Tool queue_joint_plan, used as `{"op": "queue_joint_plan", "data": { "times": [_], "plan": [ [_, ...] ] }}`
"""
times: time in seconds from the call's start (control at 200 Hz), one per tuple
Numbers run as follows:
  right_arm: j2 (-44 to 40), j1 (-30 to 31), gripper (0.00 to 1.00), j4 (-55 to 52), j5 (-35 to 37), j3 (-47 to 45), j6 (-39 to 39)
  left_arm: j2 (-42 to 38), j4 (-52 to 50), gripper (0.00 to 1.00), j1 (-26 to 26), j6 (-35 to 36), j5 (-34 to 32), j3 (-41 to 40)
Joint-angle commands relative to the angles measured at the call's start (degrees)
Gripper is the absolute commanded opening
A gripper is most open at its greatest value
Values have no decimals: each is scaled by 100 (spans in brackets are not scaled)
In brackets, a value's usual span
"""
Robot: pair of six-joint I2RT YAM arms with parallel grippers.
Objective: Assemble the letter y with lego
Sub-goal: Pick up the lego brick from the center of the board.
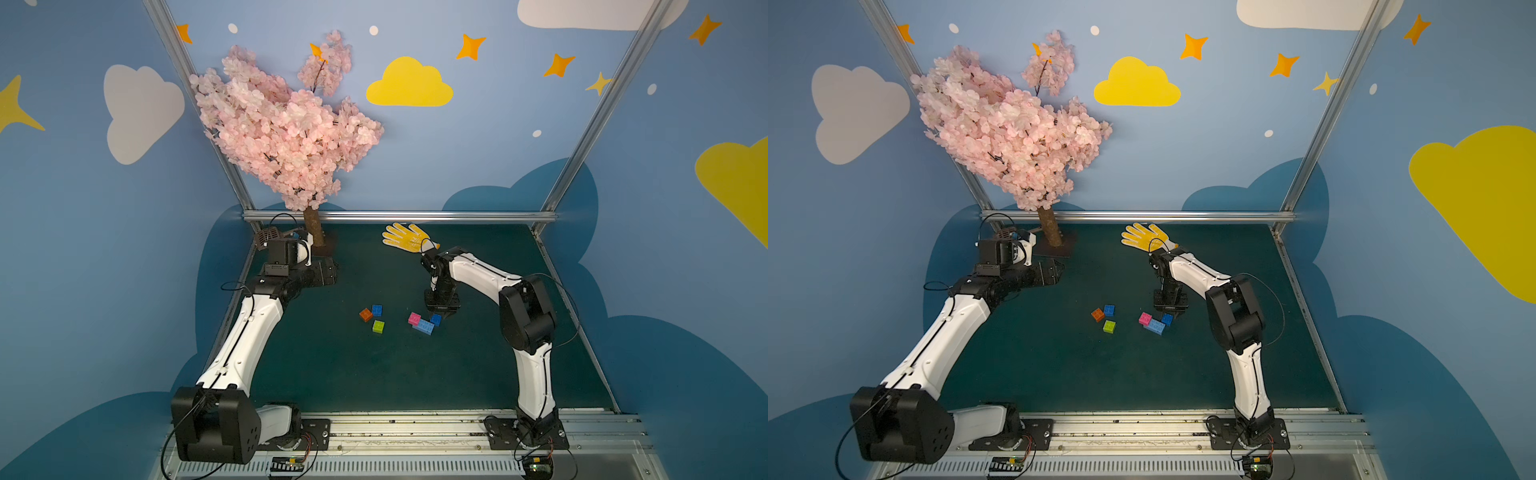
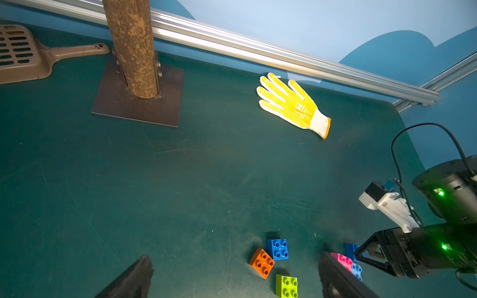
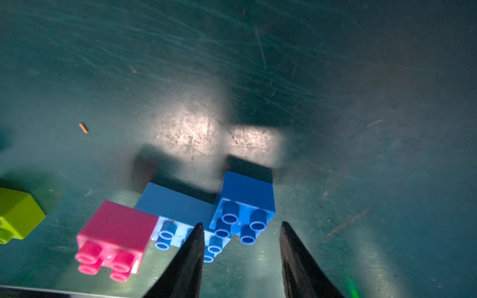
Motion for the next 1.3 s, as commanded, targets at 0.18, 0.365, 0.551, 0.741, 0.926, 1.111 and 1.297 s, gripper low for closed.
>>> {"op": "queue_joint_plan", "data": {
  "times": [0.18, 0.365, 0.551, 0.741, 0.926, 1.111, 1.297],
  "plan": [
    [162, -48, 47, 227, -82, -231, 183, -103, -107, 100, -13, 70, -47, 92],
    [221, -65, 46, 288, -42, -263, 222, -107, -102, 100, -9, 71, -59, 87],
    [239, -94, 35, 309, 202, -298, 194, -117, -108, 100, -9, 67, -62, 93],
    [289, -105, 14, 27, 844, -47, -464, -103, -109, 100, -9, 61, -63, 91],
    [427, 61, 11, -152, 1427, 159, -1677, -117, -105, 100, -14, 58, -107, 78],
    [292, -31, 27, 105, 1159, -107, -1919, -102, -107, 100, -11, 62, -107, 77],
    [146, -91, 33, 396, 1004, -354, -1802, -103, -105, 100, -14, 58, -107, 84]
  ]
}}
